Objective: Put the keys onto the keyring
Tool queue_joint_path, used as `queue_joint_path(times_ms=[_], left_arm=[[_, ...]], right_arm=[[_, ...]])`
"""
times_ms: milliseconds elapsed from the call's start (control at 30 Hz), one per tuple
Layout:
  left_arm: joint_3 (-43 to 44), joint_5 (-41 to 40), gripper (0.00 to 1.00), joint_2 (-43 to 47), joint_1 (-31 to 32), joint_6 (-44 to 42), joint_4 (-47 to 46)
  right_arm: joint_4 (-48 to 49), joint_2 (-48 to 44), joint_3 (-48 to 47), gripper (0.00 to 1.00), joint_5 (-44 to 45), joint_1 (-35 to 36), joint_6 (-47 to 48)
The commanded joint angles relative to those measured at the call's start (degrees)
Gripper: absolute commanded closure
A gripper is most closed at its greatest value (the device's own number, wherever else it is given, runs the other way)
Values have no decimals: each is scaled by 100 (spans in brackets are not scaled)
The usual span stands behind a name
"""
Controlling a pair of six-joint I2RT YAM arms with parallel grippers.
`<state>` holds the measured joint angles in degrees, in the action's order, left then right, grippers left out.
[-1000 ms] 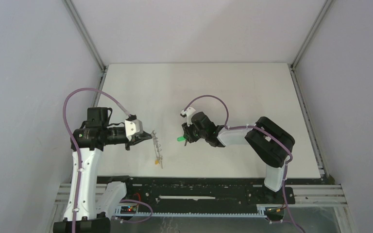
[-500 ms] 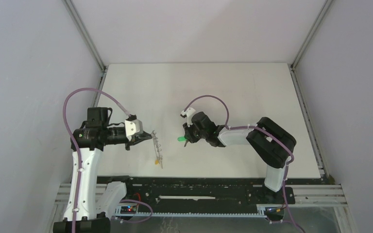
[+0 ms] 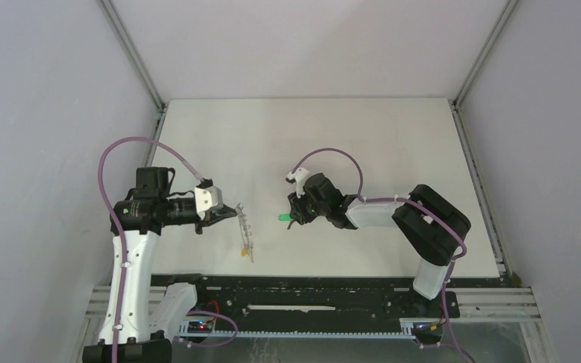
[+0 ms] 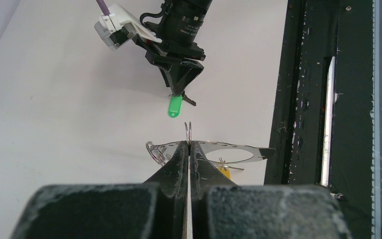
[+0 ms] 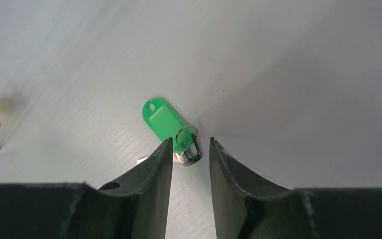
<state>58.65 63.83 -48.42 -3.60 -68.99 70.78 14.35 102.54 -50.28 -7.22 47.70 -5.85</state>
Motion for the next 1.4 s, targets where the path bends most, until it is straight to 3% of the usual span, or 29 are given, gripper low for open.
queue_joint_path(times_ms=[0, 267, 433, 567, 633, 733, 833, 1167, 1367], left_arm=[[263, 235, 100, 36, 34, 10, -136], [262, 244, 100, 39, 37, -18, -135], [256, 243, 100, 44, 43, -24, -126], [243, 244, 100, 56, 54, -26, -126], [242, 239, 100, 68, 52, -18, -118], [251, 228, 100, 70, 52, -30, -109], [251, 241, 100, 70, 52, -33, -104], [243, 226, 100, 96, 61, -76, -65], [250, 230, 100, 92, 63, -80, -69]], right_arm=[[81, -169, 27, 59, -134, -33, 70], [103, -18, 27, 73, -55, -31, 79], [95, 81, -19, 99, -105, -33, 136], [-48, 186, -122, 100, -134, -17, 206], [-25, 183, -122, 96, -100, 6, 224], [-55, 121, -122, 75, -15, 1, 167], [-64, 27, -115, 65, 93, 7, 163], [-46, -401, -79, 59, 91, -31, 203], [94, -358, -78, 55, 266, 290, 247]])
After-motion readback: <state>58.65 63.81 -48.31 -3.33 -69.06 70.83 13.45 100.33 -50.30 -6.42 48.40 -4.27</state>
